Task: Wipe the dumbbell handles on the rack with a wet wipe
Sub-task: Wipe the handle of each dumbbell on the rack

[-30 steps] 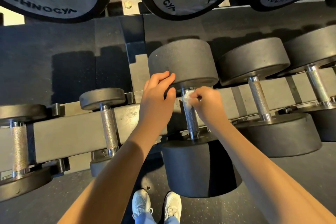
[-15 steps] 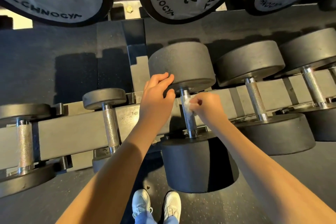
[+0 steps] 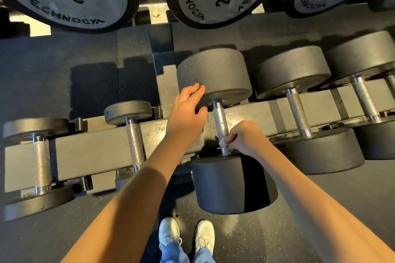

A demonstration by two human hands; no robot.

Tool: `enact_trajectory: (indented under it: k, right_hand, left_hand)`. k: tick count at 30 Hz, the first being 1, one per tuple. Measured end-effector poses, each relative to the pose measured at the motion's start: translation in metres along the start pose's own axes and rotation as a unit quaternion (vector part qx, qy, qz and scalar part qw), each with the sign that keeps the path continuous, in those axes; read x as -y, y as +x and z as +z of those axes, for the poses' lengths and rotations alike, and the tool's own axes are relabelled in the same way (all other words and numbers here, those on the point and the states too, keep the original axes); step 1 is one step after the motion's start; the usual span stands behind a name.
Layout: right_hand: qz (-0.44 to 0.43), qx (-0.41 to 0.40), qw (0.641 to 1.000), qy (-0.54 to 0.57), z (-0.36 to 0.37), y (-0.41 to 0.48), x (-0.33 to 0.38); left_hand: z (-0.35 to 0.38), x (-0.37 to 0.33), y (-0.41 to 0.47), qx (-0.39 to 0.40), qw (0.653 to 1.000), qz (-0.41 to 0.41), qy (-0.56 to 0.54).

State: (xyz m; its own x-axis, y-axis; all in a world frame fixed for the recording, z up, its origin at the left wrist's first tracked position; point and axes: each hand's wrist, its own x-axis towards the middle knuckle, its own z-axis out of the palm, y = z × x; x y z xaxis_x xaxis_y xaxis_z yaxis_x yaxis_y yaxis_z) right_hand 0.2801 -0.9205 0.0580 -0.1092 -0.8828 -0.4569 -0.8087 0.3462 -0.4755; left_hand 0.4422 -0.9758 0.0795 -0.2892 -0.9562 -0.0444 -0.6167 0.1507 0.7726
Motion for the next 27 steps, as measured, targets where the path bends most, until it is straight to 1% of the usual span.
enact_trajectory:
  k: [2,6,8,10,12,15,17,19,22,25,27]
  right_hand:
    - [-0.015,-0.023,0.999,0.031,-0.001,-0.005,0.002]
    - [-0.006,-0.08,0.976,0.205,-0.006,-0.025,0.008]
    - [-0.004,-0.11,0.97,0.217,-0.009,-0.032,0.01]
    - [-0.005,-0.146,0.959,0.242,-0.018,-0.043,0.015]
    - [-0.021,-0.177,0.94,0.29,-0.033,-0.056,0.022]
    - [-0.039,-0.199,0.936,0.288,-0.059,-0.073,0.039]
    - [-0.037,-0.211,0.925,0.315,-0.079,-0.08,0.053]
    - [-0.041,-0.218,0.911,0.347,-0.104,-0.084,0.069]
    - [-0.081,-0.242,0.905,0.339,-0.144,-0.086,0.091]
    - [-0.102,-0.29,0.896,0.32,-0.184,-0.077,0.111]
    - [-0.109,-0.315,0.891,0.308,-0.205,-0.063,0.124]
  left_hand:
    - [-0.002,-0.001,0.001,0.019,1.0,-0.004,0.005]
    - [-0.012,-0.008,0.003,0.076,0.996,-0.023,0.032]
    - [-0.02,-0.015,0.004,0.104,0.993,-0.042,0.046]
    - [-0.033,-0.028,0.002,0.108,0.992,-0.056,0.036]
    - [-0.048,-0.044,0.0,0.091,0.994,-0.057,0.021]
    - [-0.073,-0.07,-0.001,0.04,0.997,-0.059,-0.012]
    - [-0.089,-0.087,0.001,0.003,0.997,-0.066,-0.038]
    - [-0.103,-0.105,0.005,-0.027,0.997,-0.05,-0.047]
    - [-0.121,-0.128,0.017,-0.067,0.995,-0.034,-0.058]
    - [-0.136,-0.142,0.038,-0.089,0.994,-0.006,-0.056]
    - [-0.143,-0.148,0.059,-0.1,0.994,0.023,-0.028]
